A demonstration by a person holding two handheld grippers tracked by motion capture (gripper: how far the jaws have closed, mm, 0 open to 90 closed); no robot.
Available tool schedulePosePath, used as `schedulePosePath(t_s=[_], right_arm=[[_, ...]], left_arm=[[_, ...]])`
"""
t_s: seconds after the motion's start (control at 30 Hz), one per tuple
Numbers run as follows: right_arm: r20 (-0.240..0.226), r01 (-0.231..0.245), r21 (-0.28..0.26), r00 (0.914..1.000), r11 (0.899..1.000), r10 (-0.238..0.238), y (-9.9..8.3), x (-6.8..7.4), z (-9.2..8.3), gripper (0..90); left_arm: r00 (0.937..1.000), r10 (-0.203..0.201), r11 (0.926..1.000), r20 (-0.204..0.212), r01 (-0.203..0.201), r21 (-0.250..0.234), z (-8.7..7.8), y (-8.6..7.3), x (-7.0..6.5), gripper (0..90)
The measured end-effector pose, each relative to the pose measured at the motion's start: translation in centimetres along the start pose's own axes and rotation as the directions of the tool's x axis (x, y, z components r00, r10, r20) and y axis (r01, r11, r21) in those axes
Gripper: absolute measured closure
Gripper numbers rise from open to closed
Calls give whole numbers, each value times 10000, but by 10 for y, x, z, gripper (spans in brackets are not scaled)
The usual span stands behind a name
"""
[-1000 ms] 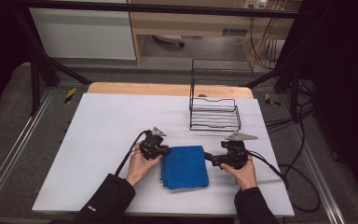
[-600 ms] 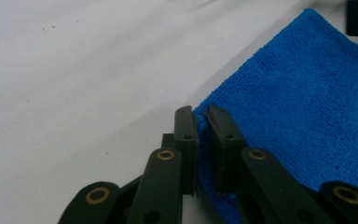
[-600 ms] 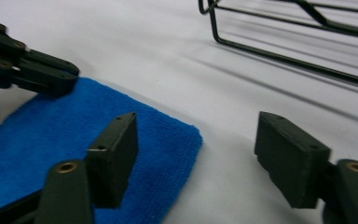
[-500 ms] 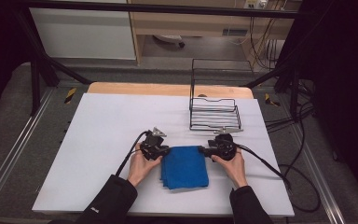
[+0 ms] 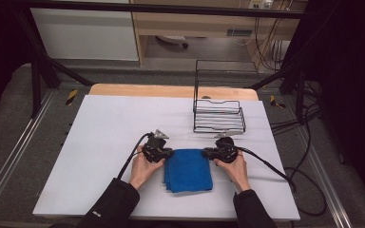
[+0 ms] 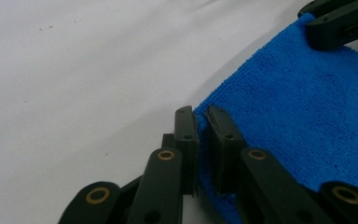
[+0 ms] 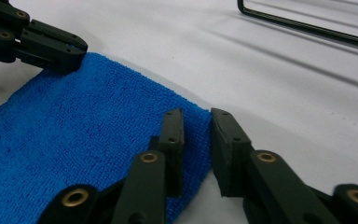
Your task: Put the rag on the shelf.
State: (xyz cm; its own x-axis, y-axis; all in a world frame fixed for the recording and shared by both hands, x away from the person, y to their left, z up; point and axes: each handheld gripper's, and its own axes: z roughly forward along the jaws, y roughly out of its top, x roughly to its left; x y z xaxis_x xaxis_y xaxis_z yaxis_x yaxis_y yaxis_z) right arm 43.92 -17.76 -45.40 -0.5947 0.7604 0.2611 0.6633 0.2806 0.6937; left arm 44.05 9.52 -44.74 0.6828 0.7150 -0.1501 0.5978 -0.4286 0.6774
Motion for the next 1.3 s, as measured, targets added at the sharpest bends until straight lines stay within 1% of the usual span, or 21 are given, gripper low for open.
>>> schedulePosePath(t_s=[0.03,0.07,0.1,0.13,0.23,0.4,0.53,0.7,0.87,0.9,1.0,1.03,1.1,1.17,1.2,1.3], right_arm=[[0,0,0,10000,10000,0,0,0,0,766],[44,-22,64,10000,10000,22,1,3,1,817],[36,-85,73,10000,9999,85,1,3,0,831],[11,-150,98,9999,9998,150,1,3,0,842],[4,-277,121,9996,9995,277,2,3,-1,855],[29,-310,-77,9995,9995,310,2,5,-5,861],[-3,-245,-306,9997,9992,245,4,8,-11,862],[-130,-261,-602,9996,9978,254,6,11,-20,863],[-206,-222,-905,9996,9957,204,6,13,-26,864],[-213,-170,-962,9997,9952,150,6,13,-28,864],[-275,-150,-1125,9995,9935,120,6,15,-32,864],[-289,-177,-1150,9995,9932,144,6,15,-33,865],[-341,-150,-1259,9994,9919,108,6,16,-36,865],[-273,-78,-1284,9996,9917,43,7,18,-38,866],[-226,45,-1331,9997,9911,-76,8,19,-40,866],[-203,105,-1504,9997,9886,-137,9,22,-43,866]], left_arm=[[10000,-18,10000,79,18,37,-1,0,1,828],[9998,-127,9999,180,127,-2,-1,-1,3,830],[9995,-214,9998,246,215,-40,-1,-1,4,831],[9995,-188,9998,239,189,-54,-1,-1,4,832],[9995,-226,9997,240,227,-35,-1,-1,4,837],[9992,-266,9996,287,269,-72,-3,-1,4,847],[9994,-245,9994,232,251,-253,-7,0,2,850],[9988,-295,9970,400,322,-699,-17,0,1,850],[9985,-276,9952,462,318,-930,-24,0,-1,850],[9984,-265,9937,501,318,-1077,-27,1,-2,850],[9978,-322,9917,581,391,-1221,-31,1,-2,850],[9976,-313,9900,611,394,-1355,-34,1,-3,850],[9973,-285,9890,675,380,-1429,-37,1,-5,850],[9973,-270,9882,677,368,-1486,-38,1,-5,850],[9978,-201,9877,638,297,-1535,-39,2,-6,850],[9981,-195,9860,585,289,-1640,-42,2,-7,851]])
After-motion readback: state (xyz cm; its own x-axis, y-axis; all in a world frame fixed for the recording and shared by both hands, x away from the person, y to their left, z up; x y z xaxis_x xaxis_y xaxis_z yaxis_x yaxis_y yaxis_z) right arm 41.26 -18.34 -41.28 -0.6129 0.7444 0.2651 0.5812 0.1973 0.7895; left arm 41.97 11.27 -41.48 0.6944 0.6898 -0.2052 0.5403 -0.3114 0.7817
